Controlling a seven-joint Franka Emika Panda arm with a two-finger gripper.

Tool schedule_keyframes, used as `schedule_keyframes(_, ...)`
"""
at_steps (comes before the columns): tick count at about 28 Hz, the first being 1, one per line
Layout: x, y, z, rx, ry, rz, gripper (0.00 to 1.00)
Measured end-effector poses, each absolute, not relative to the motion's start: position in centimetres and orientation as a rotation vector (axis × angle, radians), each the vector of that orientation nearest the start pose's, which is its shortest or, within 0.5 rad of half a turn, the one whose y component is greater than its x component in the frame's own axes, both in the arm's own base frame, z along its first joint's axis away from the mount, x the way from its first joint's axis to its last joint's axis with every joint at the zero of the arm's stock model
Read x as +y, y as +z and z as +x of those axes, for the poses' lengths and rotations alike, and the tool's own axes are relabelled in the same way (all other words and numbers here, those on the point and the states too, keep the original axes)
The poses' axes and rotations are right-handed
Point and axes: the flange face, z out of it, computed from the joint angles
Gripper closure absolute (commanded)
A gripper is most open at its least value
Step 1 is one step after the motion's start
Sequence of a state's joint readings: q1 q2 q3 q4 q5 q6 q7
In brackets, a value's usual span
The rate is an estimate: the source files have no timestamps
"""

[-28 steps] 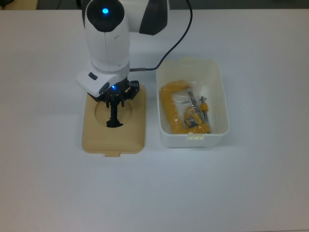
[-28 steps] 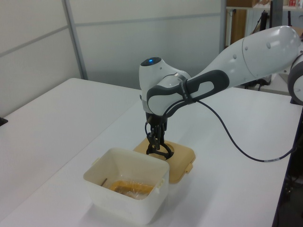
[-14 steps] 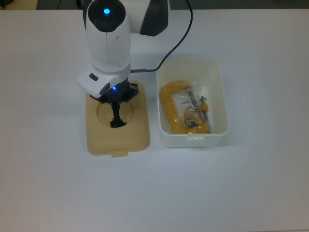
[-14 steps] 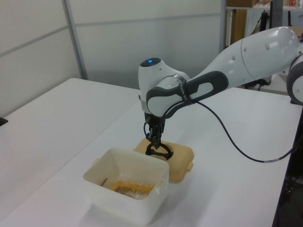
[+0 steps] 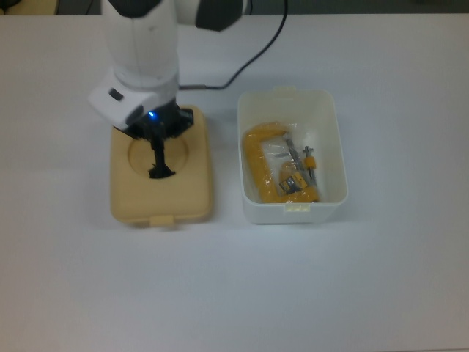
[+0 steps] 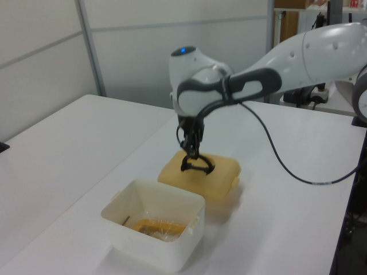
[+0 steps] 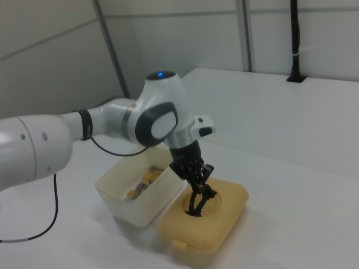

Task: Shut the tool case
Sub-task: 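Lift the tan lid by its handle and swing it over the white case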

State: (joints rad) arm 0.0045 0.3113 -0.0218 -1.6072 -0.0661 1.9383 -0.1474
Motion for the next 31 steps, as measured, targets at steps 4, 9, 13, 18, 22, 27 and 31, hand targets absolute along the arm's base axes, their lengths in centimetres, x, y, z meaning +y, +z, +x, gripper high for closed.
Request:
schedule_keyframes(4, -2.8, 48.1, 64.9, -0.233, -0.007, -3.200, 1.00)
schedule_keyframes(9, -2.8, 50.3, 64.3, -0.200, -0.030, -3.163, 1.00)
schedule_keyframes(13, -1.9, 51.2, 64.0, -0.132, -0.043, -3.149, 1.00)
schedule_keyframes(18, 0.5, 52.6, 64.0, -0.061, -0.078, -3.139, 1.00)
schedule_keyframes(22, 3.4, 53.6, 63.9, -0.037, -0.083, -3.126, 1.00)
schedule_keyframes(27, 7.3, 54.2, 63.6, -0.034, -0.093, -3.108, 1.00)
schedule_keyframes(31, 10.2, 54.5, 63.2, -0.036, -0.094, -3.095, 1.00)
